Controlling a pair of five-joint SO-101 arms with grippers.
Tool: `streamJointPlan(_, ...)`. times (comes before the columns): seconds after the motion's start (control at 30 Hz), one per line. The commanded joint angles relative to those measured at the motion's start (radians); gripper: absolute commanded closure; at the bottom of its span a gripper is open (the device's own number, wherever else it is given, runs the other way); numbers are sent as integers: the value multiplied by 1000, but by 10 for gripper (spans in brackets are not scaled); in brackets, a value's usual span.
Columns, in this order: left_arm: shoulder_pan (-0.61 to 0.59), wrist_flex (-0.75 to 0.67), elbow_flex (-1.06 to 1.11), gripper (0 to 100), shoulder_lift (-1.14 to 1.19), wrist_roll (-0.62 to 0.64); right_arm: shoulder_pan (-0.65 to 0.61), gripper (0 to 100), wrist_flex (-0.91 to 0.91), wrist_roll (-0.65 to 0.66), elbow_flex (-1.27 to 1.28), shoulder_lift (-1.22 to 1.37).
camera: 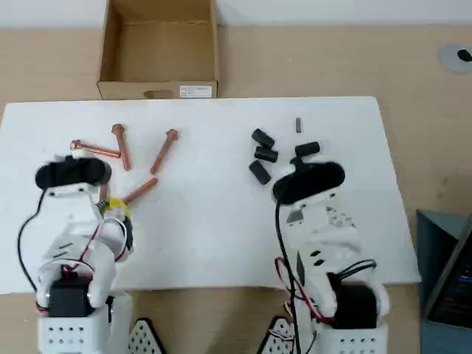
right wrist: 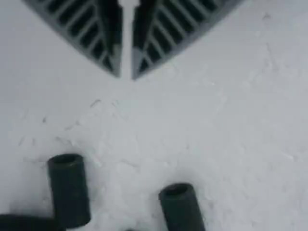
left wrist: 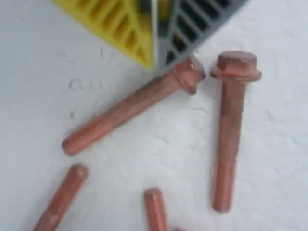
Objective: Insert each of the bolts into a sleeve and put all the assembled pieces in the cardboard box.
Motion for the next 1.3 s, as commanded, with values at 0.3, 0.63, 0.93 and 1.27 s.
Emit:
streamJointPlan(0.3, 2, 9, -460, 993, 654, 2, 51, 988, 8, 12, -659, 811)
streamJointPlan(0.63, -130, 121, -569, 993, 868, -201, 105, 987, 75, 204, -840, 1225)
streamJointPlan(0.93, -216, 129, -575, 993, 880, -250, 101, 977, 78, 255, -935, 1431)
streamJointPlan(1.27, -216, 123, -577, 884, 880, -256, 65, 853, 81, 353, -1078, 1643)
